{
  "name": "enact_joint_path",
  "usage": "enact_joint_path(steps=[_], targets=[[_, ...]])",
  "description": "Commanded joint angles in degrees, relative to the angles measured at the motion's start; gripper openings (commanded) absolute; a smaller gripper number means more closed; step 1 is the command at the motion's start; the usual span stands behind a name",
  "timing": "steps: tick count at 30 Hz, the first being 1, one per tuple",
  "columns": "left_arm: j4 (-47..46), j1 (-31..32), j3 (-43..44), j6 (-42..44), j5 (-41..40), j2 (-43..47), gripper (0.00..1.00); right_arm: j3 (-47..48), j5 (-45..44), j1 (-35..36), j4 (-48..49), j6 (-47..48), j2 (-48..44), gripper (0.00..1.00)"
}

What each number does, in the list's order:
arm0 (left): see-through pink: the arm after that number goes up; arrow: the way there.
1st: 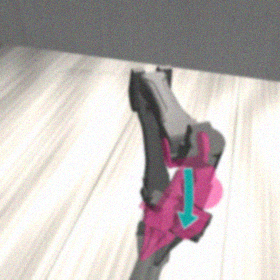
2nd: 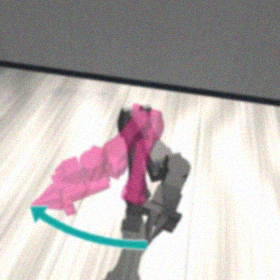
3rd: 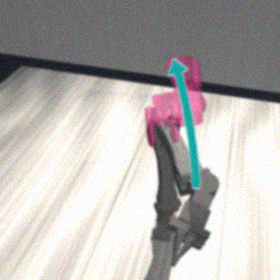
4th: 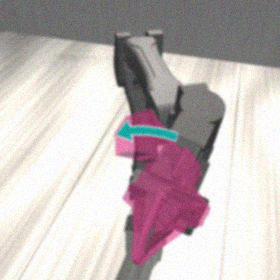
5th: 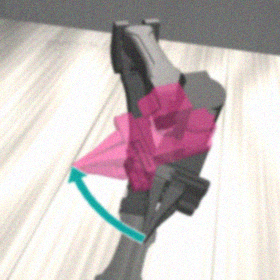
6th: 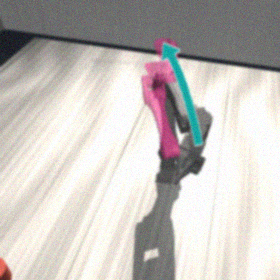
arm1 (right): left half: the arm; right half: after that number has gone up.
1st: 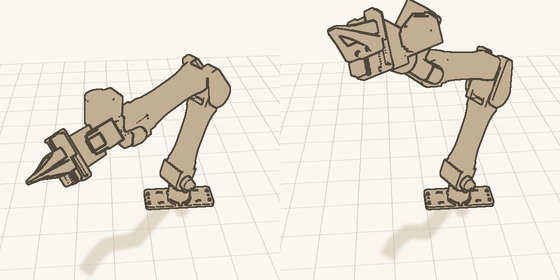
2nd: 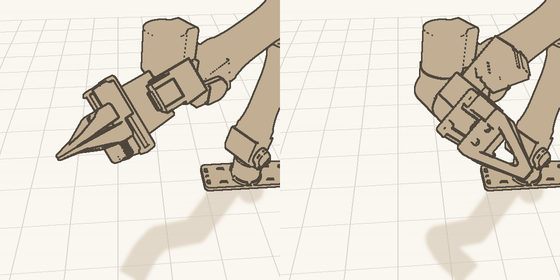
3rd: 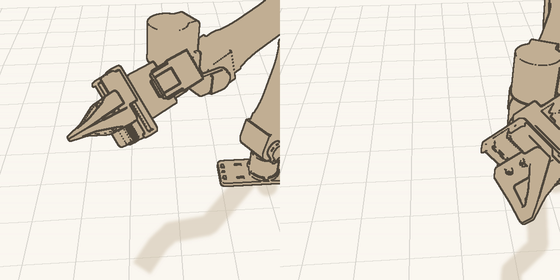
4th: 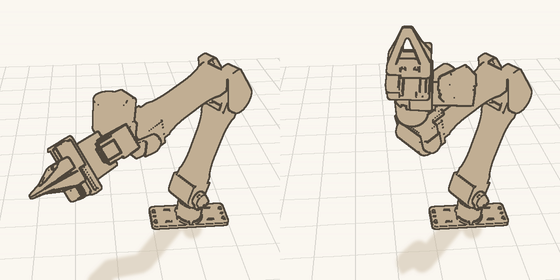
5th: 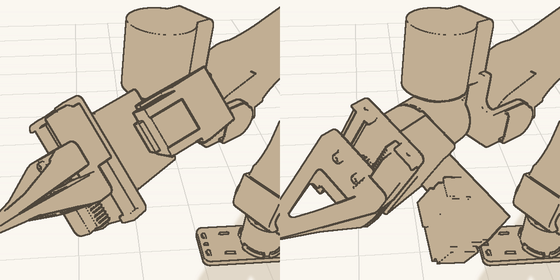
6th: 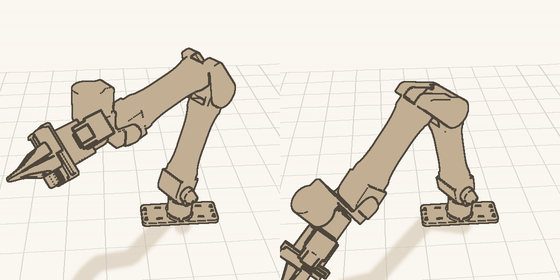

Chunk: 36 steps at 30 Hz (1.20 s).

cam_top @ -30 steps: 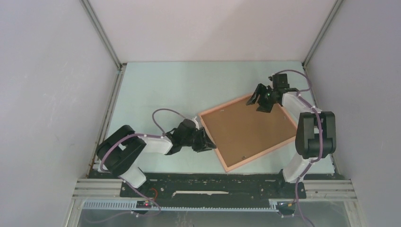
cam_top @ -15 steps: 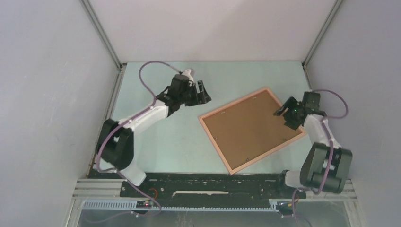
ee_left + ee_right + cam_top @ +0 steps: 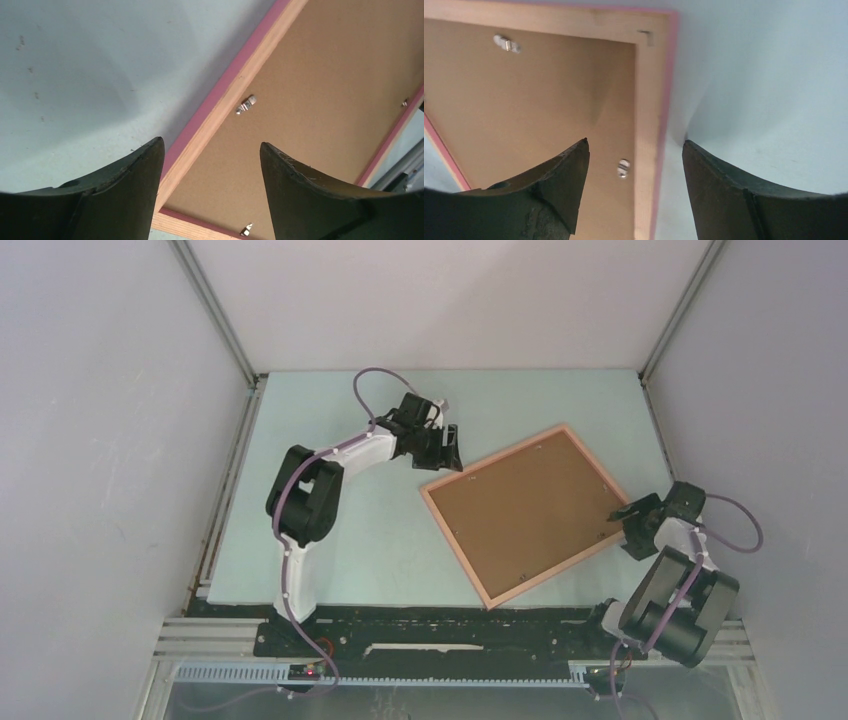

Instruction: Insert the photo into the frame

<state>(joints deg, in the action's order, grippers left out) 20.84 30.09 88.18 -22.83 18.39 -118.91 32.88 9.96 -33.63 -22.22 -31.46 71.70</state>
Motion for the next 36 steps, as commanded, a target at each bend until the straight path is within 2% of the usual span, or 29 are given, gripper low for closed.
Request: enact_joint_path(steps=[1,5,11,16,19,23,27,29,31,33,36], targets=[[0.97,0.06,1.31,1.2,5.12,-0.22,0.75,0.58,4.17,4.81,7.93,-1.78,3.27,0.76],[0.1,-0.37,-3.05,-1.3,5.91,0.94,0.71,2.12,5.51,11.29,11.13,-2.05,8.22,0.75],[-12.26,-4.59,-24.33,-12.49,6.21,12.14,0.66,8.46,9.44,19.65,14.54,-1.57,15.72,0.75],[-18.65,-5.04,-36.09,-16.13,7.94,21.59,0.64,20.4,10.75,25.52,8.31,3.91,23.48,0.75],[-20.61,-5.17,-40.01,-17.65,8.98,24.9,0.61,28.24,3.13,29.04,0.63,7.51,26.14,0.75],[-18.69,-7.95,-41.07,-16.53,7.28,29.13,0.6,34.88,-15.85,31.95,-7.79,7.81,23.37,0.77],[-12.51,-12.21,-38.59,-12.04,6.7,33.12,0.66,37.53,-21.54,33.36,-9.5,7.75,18.14,0.77],[-7.99,-13.38,-35.08,-8.56,5.76,33.07,0.69,37.94,-16.53,36.51,-8.01,7.09,16.32,0.76],[-5.85,-14.13,-32.18,-6.58,3.61,31.57,0.73,37.85,-3.91,38.79,-4.81,1.8,17.2,0.75],[-4.14,-14.71,-28.84,-5.74,4.12,27.57,0.74,37.18,5.15,42.9,1.57,-4.14,19.51,0.73],[-2.43,-14.88,-24.13,-6.01,4.51,20.27,0.7,37.26,10.47,49.25,11.48,-12.42,24.84,0.69]])
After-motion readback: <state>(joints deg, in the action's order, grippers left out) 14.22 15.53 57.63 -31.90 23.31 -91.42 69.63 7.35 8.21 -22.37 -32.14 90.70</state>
